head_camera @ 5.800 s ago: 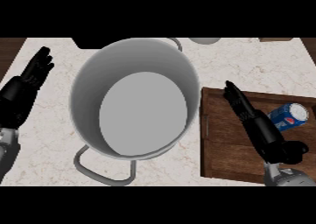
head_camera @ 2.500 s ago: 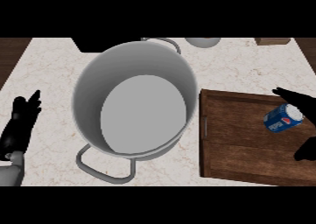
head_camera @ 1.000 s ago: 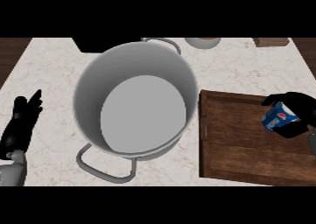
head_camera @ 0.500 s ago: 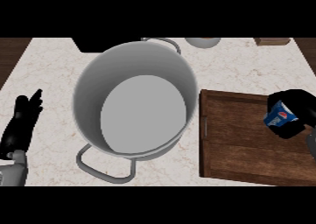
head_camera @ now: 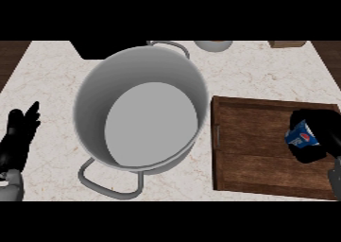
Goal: Pick the can from the tray and place it in the pot
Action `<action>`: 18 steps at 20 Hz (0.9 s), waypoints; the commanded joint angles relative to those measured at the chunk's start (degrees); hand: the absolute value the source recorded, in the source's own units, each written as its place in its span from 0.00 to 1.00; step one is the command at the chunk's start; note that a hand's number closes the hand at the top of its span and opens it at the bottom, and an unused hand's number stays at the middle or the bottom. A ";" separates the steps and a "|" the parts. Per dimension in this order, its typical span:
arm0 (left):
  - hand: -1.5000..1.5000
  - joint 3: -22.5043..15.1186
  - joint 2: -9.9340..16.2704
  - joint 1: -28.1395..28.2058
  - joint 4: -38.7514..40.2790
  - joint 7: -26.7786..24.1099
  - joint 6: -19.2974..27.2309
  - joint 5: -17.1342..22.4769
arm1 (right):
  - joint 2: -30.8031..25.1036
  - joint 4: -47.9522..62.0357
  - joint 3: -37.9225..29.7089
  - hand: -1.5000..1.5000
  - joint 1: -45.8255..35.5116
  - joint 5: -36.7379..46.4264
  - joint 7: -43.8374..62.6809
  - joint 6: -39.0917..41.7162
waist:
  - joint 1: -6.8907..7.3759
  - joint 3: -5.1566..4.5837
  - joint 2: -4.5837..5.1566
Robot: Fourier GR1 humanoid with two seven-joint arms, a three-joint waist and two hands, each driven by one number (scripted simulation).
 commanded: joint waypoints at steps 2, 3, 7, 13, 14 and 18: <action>0.50 2.24 1.74 1.91 0.52 -1.06 -0.97 1.09 | 7.94 -16.50 3.96 1.00 13.86 5.73 14.89 -2.06 | -1.69 -0.11 -0.47; 0.50 2.67 1.19 0.90 2.37 -2.19 -0.20 1.12 | 6.60 -21.83 2.57 1.00 16.13 5.42 14.61 -3.00 | -2.08 -0.11 -0.33; 0.50 1.54 0.69 -0.47 1.60 0.03 -0.09 0.42 | 11.72 -37.91 3.78 1.00 18.91 3.54 18.50 -3.22 | -1.61 -0.01 -0.25; 0.50 1.81 0.85 -0.89 4.06 -2.72 -0.41 0.39 | 16.99 -56.88 10.06 1.00 14.38 2.12 21.42 -3.24 | -0.54 -0.07 -0.03; 0.50 1.01 0.20 -1.53 3.44 -2.10 -0.46 0.30 | 16.35 -59.29 10.33 1.00 16.37 2.15 19.87 -4.38 | -0.35 0.03 0.06; 0.50 -0.22 -0.91 -0.28 1.86 -1.32 0.42 -1.02 | 18.34 -67.29 19.01 1.00 10.76 9.70 28.58 1.24 | 0.85 -0.06 0.11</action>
